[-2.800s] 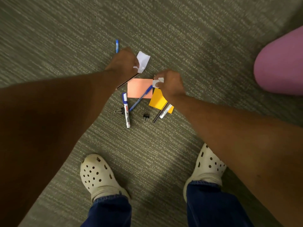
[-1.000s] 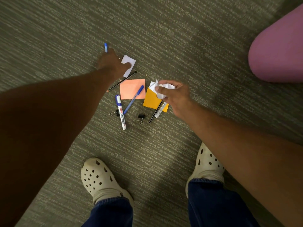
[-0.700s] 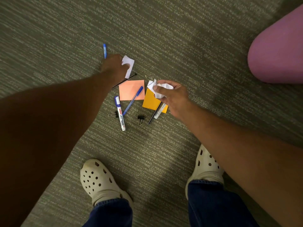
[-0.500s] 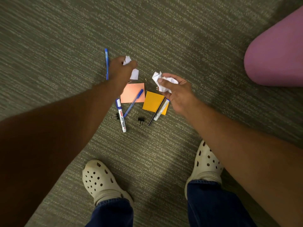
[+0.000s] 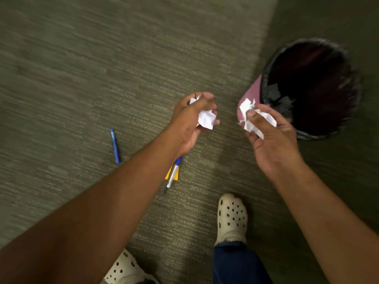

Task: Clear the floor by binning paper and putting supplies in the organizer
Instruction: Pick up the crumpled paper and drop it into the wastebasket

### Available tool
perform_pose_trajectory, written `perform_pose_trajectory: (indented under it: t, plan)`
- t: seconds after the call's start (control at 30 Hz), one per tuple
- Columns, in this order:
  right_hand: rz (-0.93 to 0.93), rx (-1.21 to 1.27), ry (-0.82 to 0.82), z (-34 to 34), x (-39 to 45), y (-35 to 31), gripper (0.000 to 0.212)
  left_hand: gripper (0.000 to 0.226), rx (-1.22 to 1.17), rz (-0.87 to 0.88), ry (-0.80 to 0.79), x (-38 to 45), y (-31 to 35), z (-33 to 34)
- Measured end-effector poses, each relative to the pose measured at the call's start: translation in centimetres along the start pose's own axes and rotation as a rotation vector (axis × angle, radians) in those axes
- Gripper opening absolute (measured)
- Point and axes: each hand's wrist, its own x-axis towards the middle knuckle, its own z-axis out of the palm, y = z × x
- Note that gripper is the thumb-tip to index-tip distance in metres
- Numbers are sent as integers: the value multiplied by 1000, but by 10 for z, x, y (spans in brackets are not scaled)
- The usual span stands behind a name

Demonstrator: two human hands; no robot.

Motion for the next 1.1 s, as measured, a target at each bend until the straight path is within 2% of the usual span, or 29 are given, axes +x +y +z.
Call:
perform_pose_trajectory:
  t: [0.2, 0.3, 0.43, 0.53, 0.7, 0.8, 0.97, 1.1]
  plan:
    - [-79, 0, 225, -49, 13, -90, 19, 20, 153, -80, -22, 0, 26, 137]
    - [-33, -40, 342, -67, 31, -109, 11, 7, 225, -137, -8, 2, 27, 191]
    - [143, -1, 336, -78, 46, -130, 18, 49, 324, -303, -55, 0, 29, 230]
    - [180, 37, 320, -84, 46, -138, 15, 63, 223, -366, -28, -4, 30, 238]
    - [87, -119, 286, -89, 35, -130, 16, 47, 218, -209, 128, -14, 25, 214]
    - [24, -201, 166, -75, 20, -109, 10, 44, 232, -125, 263, -17, 20, 171]
    - [45, -484, -60, -41, 2, -36, 10, 31, 173, -141, 375, -25, 6, 69]
    - [119, -686, -150, -13, 0, 48, 17, 33, 157, -194, 375, -36, -23, -22]
